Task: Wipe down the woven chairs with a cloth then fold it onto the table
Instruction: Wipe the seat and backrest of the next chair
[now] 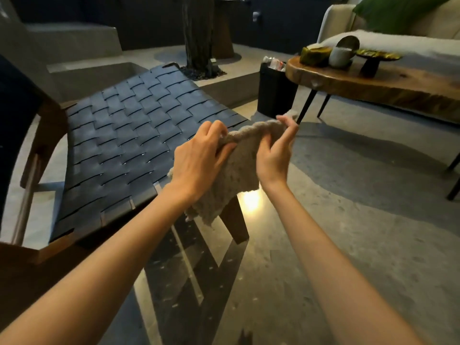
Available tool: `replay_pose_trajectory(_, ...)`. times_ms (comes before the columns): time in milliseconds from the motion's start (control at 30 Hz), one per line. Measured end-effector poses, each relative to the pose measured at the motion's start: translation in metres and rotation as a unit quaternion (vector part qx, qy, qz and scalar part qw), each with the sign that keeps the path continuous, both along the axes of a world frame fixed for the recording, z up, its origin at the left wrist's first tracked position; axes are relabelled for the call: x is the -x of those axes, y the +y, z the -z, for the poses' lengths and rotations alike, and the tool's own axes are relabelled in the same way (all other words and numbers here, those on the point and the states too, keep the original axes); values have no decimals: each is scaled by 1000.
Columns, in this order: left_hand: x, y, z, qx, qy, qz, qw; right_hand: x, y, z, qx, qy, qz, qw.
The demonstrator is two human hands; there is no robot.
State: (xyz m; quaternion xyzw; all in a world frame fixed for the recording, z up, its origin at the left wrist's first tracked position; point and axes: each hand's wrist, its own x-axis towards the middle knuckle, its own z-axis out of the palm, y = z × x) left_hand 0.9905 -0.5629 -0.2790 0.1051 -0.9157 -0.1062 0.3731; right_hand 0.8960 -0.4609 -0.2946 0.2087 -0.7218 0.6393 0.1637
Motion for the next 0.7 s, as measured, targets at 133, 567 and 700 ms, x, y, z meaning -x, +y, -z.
replay_pose_trajectory(133, -3, -6, 11, -19, 4, -15, 1000, 10, -34, 0, 1, -59, 23, 998)
replay_pose_trajectory(567, -37, -14, 21, 7, 21, 12, 1000, -29, -54, 28, -8, -121, 69, 990)
replay_pose_trajectory(700, -75, -33, 29, 26, 15, 2, 1000, -68, -61, 43, -112, -110, 61, 986)
